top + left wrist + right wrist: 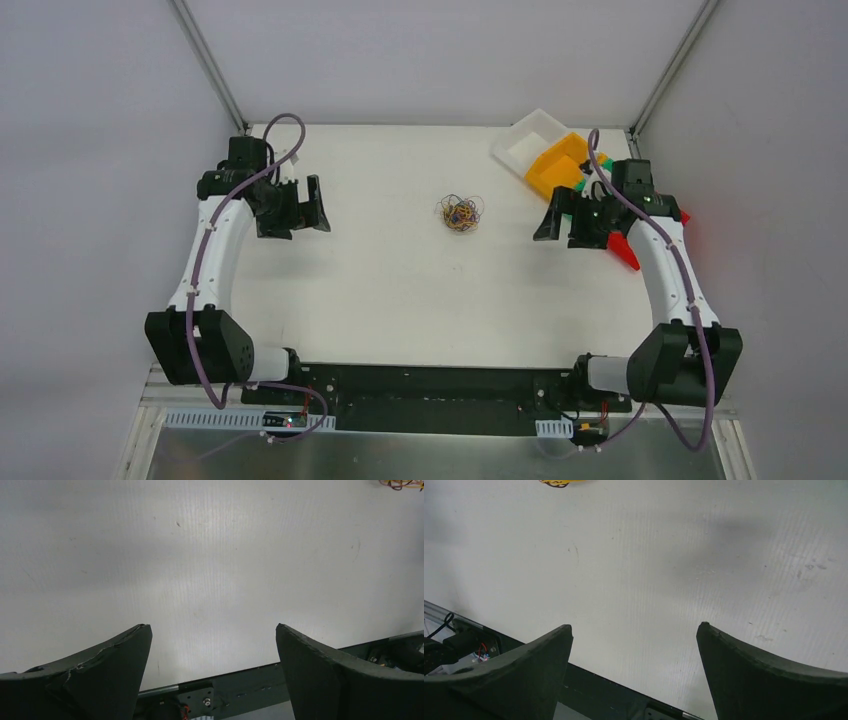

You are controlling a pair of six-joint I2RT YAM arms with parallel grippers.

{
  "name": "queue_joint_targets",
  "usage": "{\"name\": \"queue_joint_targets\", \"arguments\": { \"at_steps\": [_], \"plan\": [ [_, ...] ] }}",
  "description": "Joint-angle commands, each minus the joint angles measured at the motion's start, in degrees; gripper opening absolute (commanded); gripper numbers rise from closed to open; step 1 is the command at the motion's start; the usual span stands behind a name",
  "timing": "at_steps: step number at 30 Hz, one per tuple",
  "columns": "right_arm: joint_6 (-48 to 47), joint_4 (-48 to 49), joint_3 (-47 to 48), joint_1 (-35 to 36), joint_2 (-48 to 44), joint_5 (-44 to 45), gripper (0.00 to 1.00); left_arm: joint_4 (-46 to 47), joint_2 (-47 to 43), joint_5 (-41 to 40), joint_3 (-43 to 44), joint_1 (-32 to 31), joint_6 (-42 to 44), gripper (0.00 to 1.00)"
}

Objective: Untangle the cables

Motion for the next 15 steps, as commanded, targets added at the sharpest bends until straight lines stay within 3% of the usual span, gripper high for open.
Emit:
{"name": "queue_joint_targets", "arguments": {
  "at_steps": [1,9,15],
  "plan": [
    [-0.60,1.99,3.49,2.92,4.07,-6.00,0.99,5.95,0.66,0.48,4.98,-0.36,-5.29,1.00],
    [1.23,4.89,15.04,15.12,19.50,-4.69,0.99,8.97,9.52,11.50,9.13,-0.33,-4.88,1.00],
    [2.05,5.74,30.48,21.75,35.37,-6.99,0.99,9.31,10.71,15.89,8.66,-0.37,-1.40,1.00]
  ]
}}
